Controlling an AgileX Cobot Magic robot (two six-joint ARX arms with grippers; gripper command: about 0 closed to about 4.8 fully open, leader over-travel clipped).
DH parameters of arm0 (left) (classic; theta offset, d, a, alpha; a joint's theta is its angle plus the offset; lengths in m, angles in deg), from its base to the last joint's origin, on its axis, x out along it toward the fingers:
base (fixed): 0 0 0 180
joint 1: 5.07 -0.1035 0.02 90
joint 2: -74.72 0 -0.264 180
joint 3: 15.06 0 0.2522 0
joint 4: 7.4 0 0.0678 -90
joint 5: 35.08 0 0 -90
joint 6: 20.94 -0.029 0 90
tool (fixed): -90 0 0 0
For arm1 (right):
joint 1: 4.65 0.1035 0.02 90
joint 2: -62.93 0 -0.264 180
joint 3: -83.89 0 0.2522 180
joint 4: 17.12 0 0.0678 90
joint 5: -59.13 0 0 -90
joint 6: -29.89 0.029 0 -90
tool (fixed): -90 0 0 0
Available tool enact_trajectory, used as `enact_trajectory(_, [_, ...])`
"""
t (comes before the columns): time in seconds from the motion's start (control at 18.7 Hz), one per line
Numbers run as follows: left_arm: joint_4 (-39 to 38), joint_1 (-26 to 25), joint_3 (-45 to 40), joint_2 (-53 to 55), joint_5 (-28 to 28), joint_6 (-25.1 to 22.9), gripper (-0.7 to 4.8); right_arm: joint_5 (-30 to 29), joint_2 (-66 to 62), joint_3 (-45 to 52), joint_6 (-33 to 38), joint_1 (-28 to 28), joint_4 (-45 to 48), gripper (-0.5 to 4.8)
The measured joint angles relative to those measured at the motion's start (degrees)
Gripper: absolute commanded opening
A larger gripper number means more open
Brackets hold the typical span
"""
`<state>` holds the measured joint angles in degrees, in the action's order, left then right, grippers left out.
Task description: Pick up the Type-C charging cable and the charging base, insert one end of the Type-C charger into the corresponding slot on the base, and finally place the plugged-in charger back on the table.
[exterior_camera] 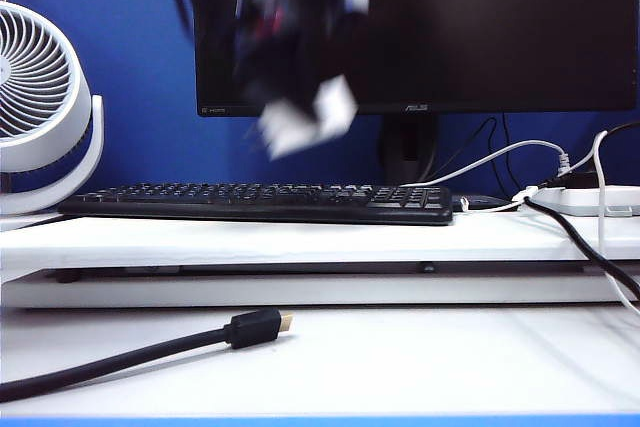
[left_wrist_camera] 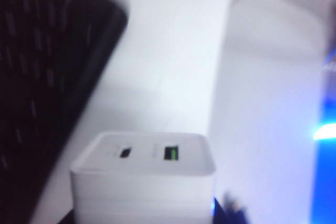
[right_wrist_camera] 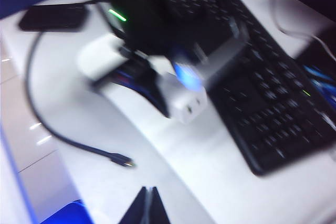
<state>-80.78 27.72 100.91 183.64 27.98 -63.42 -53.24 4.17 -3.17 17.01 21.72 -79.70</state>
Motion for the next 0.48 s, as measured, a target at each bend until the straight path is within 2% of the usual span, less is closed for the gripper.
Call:
enact_trajectory(0.16, [4.68, 0.00, 0.00, -5.51, -7.04, 3.87, 0.94, 9.97, 0.00, 0.00, 3.23, -0.02, 0.00, -0.05])
enact_trajectory(0.21, [6.60, 0.00, 0.00, -7.39, -8.02, 7.02, 0.55, 13.86, 0.00, -0.02, 3.63, -0.02, 0.00, -0.05])
enact_trajectory(0.32, [11.10, 0.00, 0.00, -10.86, -8.48, 14.93, 0.24, 24.13, 0.00, -0.07, 4.13, -0.02, 0.09, -0.05])
enact_trajectory(0.37, [13.99, -0.02, 0.00, -12.87, -8.48, 18.93, 0.24, 28.57, 0.00, -0.07, 4.63, -0.02, 0.33, -0.05])
enact_trajectory(0.48, [17.86, 0.00, 0.00, -16.17, -8.52, 23.67, 0.24, 35.10, -0.02, -0.07, 8.07, -0.28, 1.92, -0.05])
